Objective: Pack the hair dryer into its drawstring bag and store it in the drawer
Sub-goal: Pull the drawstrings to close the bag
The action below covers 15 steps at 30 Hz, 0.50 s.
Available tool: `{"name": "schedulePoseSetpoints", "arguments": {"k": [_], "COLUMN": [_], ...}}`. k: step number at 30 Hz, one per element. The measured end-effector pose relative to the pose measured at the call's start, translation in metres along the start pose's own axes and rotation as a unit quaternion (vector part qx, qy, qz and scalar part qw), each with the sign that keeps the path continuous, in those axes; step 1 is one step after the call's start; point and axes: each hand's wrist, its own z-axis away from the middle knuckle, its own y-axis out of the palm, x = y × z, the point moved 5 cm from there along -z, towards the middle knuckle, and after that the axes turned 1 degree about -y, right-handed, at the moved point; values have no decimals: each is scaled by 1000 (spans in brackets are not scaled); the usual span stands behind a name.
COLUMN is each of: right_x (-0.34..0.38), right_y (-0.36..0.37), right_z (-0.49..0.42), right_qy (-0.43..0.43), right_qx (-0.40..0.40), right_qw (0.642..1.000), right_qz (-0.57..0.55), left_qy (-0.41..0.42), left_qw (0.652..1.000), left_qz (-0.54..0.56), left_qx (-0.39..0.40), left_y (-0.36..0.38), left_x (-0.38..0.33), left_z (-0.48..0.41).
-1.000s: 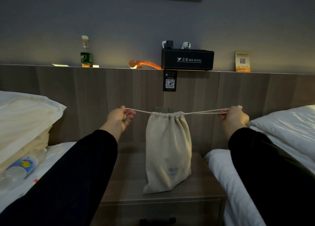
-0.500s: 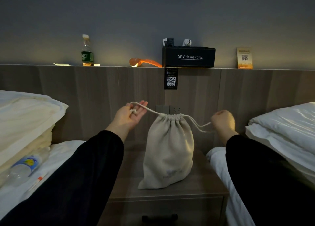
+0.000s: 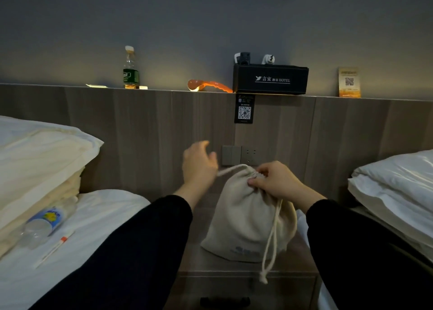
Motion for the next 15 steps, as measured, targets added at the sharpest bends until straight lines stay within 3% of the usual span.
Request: {"name": "schedulePoseSetpoints", "arguments": {"k": [3,5,7,10,15], "right_x": [1,2,1,-5,-18], "right_y": [-3,-7,-10,-13,-34], "right_z": [1,2,4,8,19], "right_qy": [-2,-10,-17,-20,20], "right_qx": [-48,-60,-31,82,41], "right_qw": [999,998,998,992,999], "right_qz": [-16,-33,-52,-96,-23], "left_qy": [184,186,165,184,135], "left_qw": [972,953,957,960,975], "left_qz": [26,-6,-38,-79,-40], "left_qx": [144,238,235,195,172], "left_y": [23,36,36,30,23], "left_x": [-43,-48,-45,-45,-35], "left_z": [17,24,25,28,33]}}
